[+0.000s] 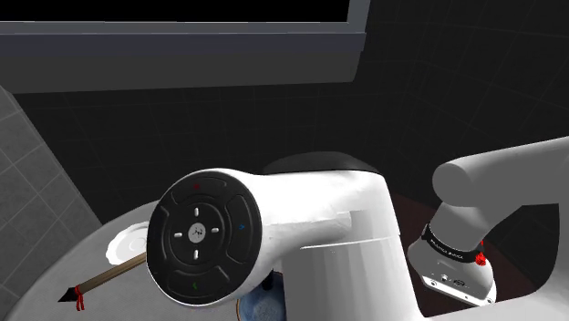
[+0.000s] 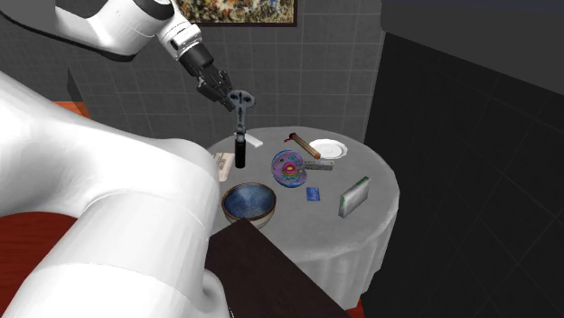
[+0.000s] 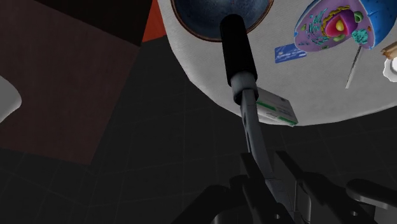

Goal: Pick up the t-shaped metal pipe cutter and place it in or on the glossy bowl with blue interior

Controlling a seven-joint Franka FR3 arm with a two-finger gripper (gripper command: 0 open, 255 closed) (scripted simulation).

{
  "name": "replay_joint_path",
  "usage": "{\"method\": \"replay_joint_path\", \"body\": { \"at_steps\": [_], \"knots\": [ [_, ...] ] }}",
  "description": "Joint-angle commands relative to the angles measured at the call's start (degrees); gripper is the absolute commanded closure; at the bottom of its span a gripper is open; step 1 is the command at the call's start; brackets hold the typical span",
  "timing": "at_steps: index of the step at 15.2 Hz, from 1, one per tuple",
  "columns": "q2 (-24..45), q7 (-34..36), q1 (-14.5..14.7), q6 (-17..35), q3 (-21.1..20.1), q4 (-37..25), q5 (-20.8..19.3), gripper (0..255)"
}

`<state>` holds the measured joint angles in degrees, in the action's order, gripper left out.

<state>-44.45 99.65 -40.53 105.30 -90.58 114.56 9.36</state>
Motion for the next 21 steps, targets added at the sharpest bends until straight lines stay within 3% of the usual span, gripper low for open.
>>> {"method": "replay_joint_path", "body": {
  "at_steps": [1,21],
  "knots": [
    [-0.35,0.37,-0.51,1.07,-1.09,0.63,0.52,255],
    [-4.71,2.99,-6.74,11.83,-12.67,5.51,6.26,255]
  ]
}}
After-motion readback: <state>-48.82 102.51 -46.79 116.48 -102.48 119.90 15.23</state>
